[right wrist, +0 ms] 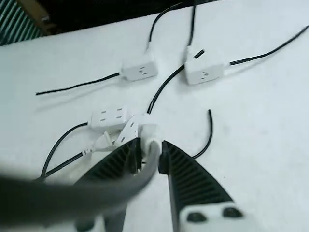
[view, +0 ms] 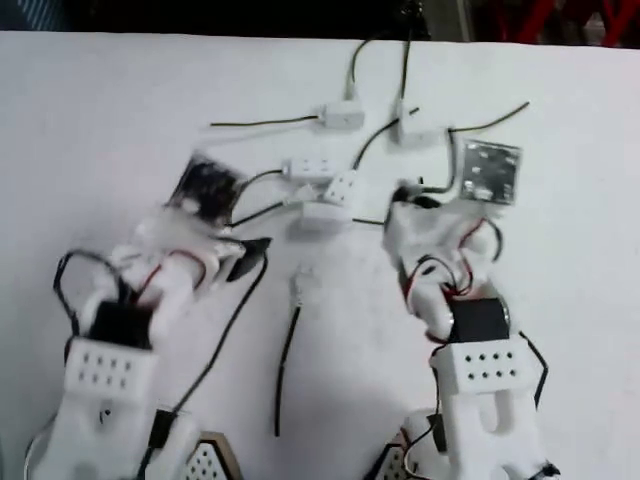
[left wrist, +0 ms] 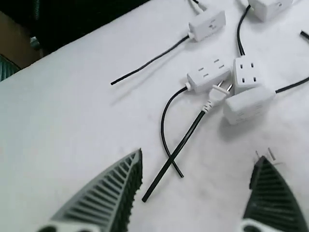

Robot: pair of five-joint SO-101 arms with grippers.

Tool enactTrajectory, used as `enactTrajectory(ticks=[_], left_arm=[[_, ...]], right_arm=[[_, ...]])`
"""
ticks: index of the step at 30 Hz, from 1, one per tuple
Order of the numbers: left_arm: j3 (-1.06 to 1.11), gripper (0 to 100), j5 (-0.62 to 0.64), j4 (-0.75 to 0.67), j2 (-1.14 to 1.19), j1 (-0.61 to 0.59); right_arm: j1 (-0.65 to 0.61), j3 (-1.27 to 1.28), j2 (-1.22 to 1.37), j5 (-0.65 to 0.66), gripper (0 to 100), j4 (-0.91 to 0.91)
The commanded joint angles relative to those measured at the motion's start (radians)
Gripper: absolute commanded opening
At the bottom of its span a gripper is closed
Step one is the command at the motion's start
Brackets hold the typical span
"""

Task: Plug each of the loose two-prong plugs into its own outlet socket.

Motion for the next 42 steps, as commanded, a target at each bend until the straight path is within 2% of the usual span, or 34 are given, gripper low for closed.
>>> enactTrajectory(ticks=[1,6,10,19,28,35,42], left_arm=[[-0.175,35,-0.147,0.006,0.255,0.051],[-0.258,35,-0.264,-0.097,0.493,0.116],[-0.368,35,-0.265,-0.167,0.699,0.136],[-0.672,35,-0.265,-0.163,1.067,0.183],[-0.766,35,-0.265,-0.169,1.222,0.208],[-0.798,24,-0.267,-0.17,1.313,0.209],[-0.789,13,-0.264,-0.133,1.254,0.211]], right_arm=[[0.068,0.023,-0.012,-0.02,1.8,-0.101],[0.134,0.028,-0.012,-0.068,1.8,-0.127],[0.163,0.026,-0.012,-0.068,1.8,-0.127],[0.16,0.029,-0.012,-0.068,1.8,-0.127],[0.159,0.031,-0.012,-0.066,1.8,-0.127],[0.159,0.031,-0.012,-0.06,1.8,-0.125],[0.159,0.031,-0.012,-0.06,1.8,-0.125]])
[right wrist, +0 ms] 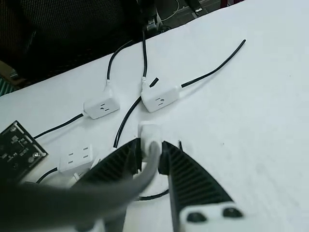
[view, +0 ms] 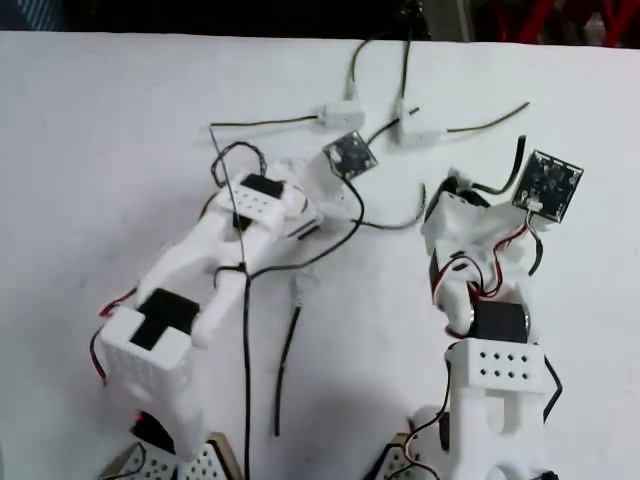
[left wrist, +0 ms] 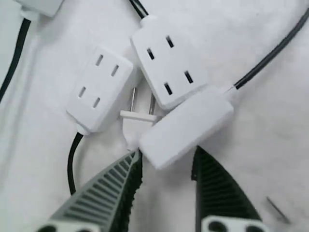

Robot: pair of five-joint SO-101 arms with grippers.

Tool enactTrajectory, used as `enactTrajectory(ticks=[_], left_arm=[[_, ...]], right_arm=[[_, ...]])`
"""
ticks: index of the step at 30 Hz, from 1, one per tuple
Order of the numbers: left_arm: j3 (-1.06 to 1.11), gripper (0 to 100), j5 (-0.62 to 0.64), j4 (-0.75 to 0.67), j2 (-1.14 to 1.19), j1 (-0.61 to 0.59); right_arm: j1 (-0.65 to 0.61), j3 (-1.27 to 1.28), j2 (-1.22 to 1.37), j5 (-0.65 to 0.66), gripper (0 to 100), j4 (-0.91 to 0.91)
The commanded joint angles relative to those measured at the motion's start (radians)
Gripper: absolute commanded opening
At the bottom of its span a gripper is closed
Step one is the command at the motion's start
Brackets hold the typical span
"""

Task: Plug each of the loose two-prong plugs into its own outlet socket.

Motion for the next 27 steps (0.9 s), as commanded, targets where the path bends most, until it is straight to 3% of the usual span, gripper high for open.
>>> enactTrajectory(ticks=[1,11,20,27], left_arm=[[-0.046,13,-0.005,0.035,-0.077,0.01],[-0.046,13,0.018,0.209,-0.171,0.077],[-0.048,26,0.158,0.137,-0.177,0.071],[-0.009,27,0.184,-0.005,-0.17,0.07]], right_arm=[[0.008,-0.011,-0.012,-0.002,1.8,-0.019],[0.008,-0.011,-0.012,-0.002,1.8,-0.016],[0.008,-0.011,-0.012,-0.002,1.8,-0.015],[0.008,-0.011,-0.012,0.0,1.8,-0.013]])
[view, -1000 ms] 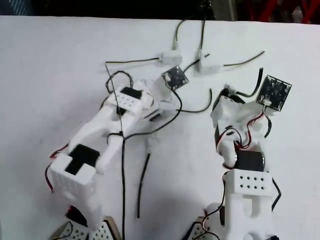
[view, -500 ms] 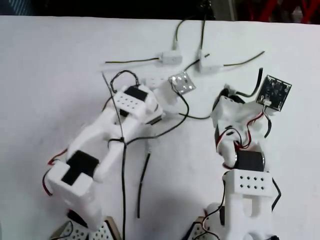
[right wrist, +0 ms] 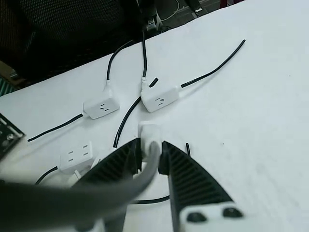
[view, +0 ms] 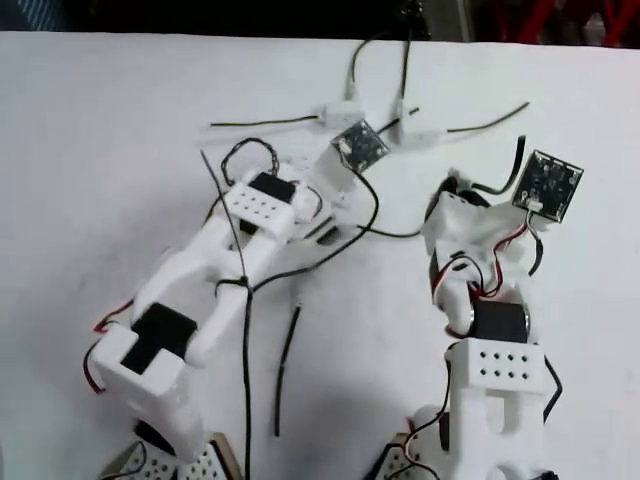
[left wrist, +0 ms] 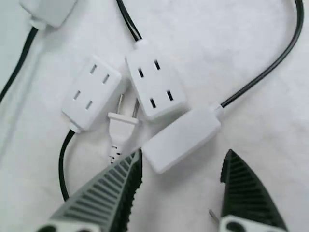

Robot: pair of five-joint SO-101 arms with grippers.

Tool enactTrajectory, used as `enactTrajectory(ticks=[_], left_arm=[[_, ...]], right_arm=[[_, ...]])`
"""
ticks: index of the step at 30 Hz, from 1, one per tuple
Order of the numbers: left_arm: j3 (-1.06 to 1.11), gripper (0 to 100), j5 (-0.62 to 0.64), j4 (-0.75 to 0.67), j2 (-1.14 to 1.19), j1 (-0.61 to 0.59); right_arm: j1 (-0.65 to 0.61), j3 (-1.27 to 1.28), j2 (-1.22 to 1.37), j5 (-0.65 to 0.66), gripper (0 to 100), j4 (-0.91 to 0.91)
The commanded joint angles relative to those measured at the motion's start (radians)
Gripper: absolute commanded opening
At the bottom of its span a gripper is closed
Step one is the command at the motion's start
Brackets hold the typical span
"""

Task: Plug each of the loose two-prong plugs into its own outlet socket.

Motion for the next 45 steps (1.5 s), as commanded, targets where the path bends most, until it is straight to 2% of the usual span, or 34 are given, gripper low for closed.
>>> enactTrajectory(ticks=[1,5,10,18,22,27,33,35,39,43,45], left_arm=[[0.003,27,0.015,-0.117,-0.067,0.002],[0.063,27,0.005,-0.218,-0.065,-0.004],[0.149,27,-0.14,-0.27,-0.064,-0.001],[0.249,27,-0.233,-0.224,-0.076,0.024],[0.226,27,-0.192,-0.133,-0.087,0.061],[0.236,27,-0.13,-0.02,-0.222,0.128],[0.27,27,-0.046,-0.003,-0.343,0.147],[0.275,27,-0.037,-0.015,-0.341,0.125],[0.307,27,0.026,-0.132,-0.308,0.085],[0.295,27,0.069,-0.244,-0.194,0.056],[0.262,27,0.083,-0.256,-0.125,0.056]], right_arm=[[0.008,-0.011,-0.012,0.0,1.8,-0.013],[0.008,-0.011,-0.012,0.0,1.8,-0.013],[0.008,-0.009,-0.012,0.0,1.8,-0.013],[0.008,-0.009,-0.012,0.0,1.8,-0.013],[0.008,-0.009,-0.012,0.0,1.8,-0.013],[0.008,-0.009,-0.012,0.0,1.8,-0.013],[0.008,-0.009,-0.012,0.0,1.8,-0.013],[0.008,-0.009,-0.012,0.0,1.8,-0.013],[0.008,-0.009,-0.012,0.0,1.8,-0.013],[0.008,-0.009,-0.012,0.0,1.8,-0.013],[0.008,-0.009,-0.012,0.0,1.8,-0.013]])
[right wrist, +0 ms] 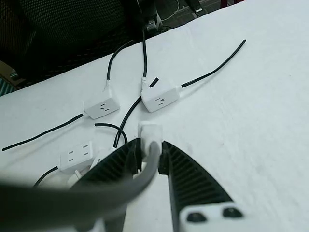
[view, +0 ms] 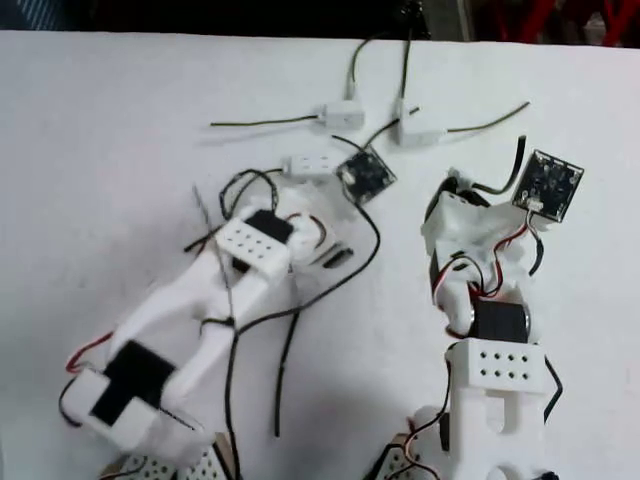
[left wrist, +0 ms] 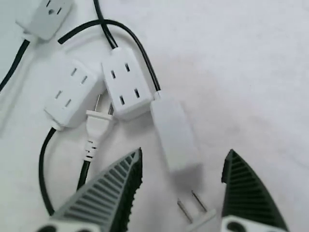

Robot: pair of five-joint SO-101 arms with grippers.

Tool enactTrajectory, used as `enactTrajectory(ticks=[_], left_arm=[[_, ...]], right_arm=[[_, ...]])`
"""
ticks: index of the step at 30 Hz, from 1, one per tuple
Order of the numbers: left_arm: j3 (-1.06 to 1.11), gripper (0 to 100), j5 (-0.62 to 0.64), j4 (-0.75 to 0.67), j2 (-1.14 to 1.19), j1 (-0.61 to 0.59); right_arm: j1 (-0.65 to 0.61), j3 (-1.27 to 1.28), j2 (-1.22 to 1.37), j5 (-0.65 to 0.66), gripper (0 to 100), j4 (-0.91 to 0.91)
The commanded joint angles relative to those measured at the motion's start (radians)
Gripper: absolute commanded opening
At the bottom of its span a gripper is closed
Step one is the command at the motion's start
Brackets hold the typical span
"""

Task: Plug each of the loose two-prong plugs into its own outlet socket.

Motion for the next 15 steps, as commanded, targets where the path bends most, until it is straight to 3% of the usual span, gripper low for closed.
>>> enactTrajectory(ticks=[1,4,11,15], left_arm=[[-0.072,27,0.043,-0.064,0.116,-0.015],[-0.137,25,0.069,-0.025,0.174,-0.008],[-0.169,4,0.06,-0.003,0.171,0.042],[-0.158,2,0.06,0.003,0.14,0.061]], right_arm=[[0.008,-0.009,-0.012,0.0,1.8,-0.013],[0.008,-0.009,-0.012,0.0,1.8,-0.013],[0.015,-0.009,-0.012,0.0,1.8,-0.013],[0.018,-0.009,-0.019,0.0,1.8,-0.013]])
